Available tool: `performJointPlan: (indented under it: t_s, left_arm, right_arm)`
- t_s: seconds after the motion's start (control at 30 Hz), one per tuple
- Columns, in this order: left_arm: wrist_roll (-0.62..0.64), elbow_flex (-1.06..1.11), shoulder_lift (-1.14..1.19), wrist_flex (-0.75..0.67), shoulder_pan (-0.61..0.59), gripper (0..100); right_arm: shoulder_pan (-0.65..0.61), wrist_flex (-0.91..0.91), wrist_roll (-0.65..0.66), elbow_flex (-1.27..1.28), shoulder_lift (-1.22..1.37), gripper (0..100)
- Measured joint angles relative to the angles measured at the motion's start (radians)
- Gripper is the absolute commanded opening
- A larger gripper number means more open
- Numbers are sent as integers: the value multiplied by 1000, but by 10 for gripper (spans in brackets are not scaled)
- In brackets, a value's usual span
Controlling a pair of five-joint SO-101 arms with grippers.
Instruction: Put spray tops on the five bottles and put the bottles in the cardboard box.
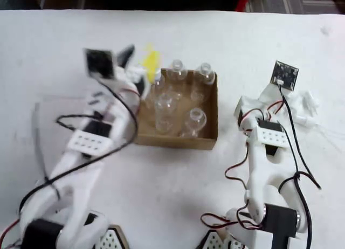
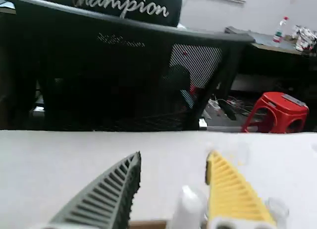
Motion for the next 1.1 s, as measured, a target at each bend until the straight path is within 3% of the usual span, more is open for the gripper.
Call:
performJointPlan:
  t_s: [0.13, 0.2, 0.3, 0.43, 0.6, 0.9, 1.1]
  left_arm:
    - [3, -203, -117, 368, -104, 71]
    - [-57, -338, -143, 595, -173, 72]
    - [-233, -517, -158, 881, -249, 72]
    - [-503, -578, -167, 1076, -256, 72]
    - [-763, -601, -80, 1201, -258, 72]
    - [-1154, -603, 287, 1209, -258, 90]
    - [-1278, -724, 511, 1209, -269, 155]
  right_arm:
    - [0, 0, 0, 0, 0, 127]
    - [0, 0, 0, 0, 0, 127]
    - [0, 0, 0, 0, 0, 127]
    - [0, 0, 0, 0, 0, 127]
    - [0, 0, 0, 0, 0, 127]
    - [0, 0, 0, 0, 38, 127]
    - [0, -18, 0, 0, 43, 127]
